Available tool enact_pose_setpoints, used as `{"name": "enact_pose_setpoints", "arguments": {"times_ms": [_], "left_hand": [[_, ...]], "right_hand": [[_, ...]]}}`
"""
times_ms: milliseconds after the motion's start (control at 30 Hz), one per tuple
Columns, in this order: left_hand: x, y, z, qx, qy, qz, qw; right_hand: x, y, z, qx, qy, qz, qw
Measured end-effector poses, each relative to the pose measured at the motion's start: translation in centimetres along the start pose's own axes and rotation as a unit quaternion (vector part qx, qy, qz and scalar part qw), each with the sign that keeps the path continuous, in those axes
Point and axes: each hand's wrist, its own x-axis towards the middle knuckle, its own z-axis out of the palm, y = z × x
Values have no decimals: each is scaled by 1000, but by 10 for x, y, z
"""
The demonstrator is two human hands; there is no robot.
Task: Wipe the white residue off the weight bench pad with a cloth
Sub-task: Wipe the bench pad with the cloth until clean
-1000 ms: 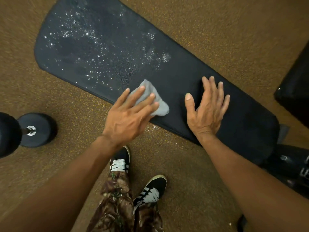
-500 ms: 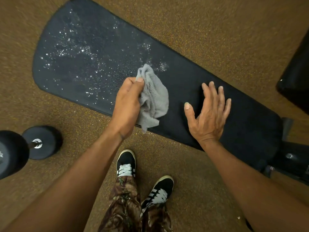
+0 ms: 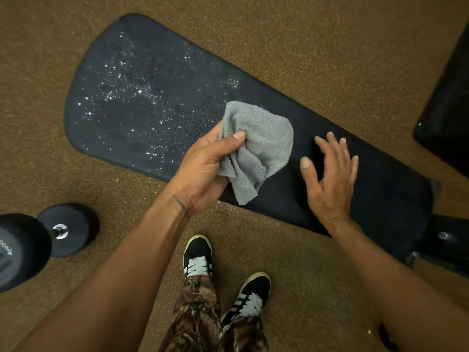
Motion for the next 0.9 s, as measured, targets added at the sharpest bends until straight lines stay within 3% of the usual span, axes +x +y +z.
{"name": "enact_pose_setpoints", "arguments": {"times_ms": [133, 233, 267, 367, 700, 767, 833, 900], "left_hand": [[-4, 5, -3, -10, -20, -14, 1000], [-7, 5, 1, -24, -15, -13, 1000], [-8, 5, 3, -19, -19, -11, 1000], [-13, 5, 9, -16, -44, -5, 999], [-29, 33, 4, 146, -12, 7, 989], [-32, 44, -2, 282, -5, 52, 958], [-30, 61, -13, 454, 27, 125, 882], [-28, 80, -20, 555, 37, 149, 817]], "right_hand": [[-3, -30, -26, 51, 50, -1, 997], [-13, -80, -32, 236, 28, 36, 971], [-17, -97, -33, 252, 29, 25, 967], [-24, -127, -26, 177, 0, -77, 981], [15, -123, -29, 181, -213, -49, 959], [20, -121, -34, 247, -224, -20, 943], [28, -121, -44, 362, -193, 29, 911], [37, -122, -62, 385, -186, 71, 901]]}}
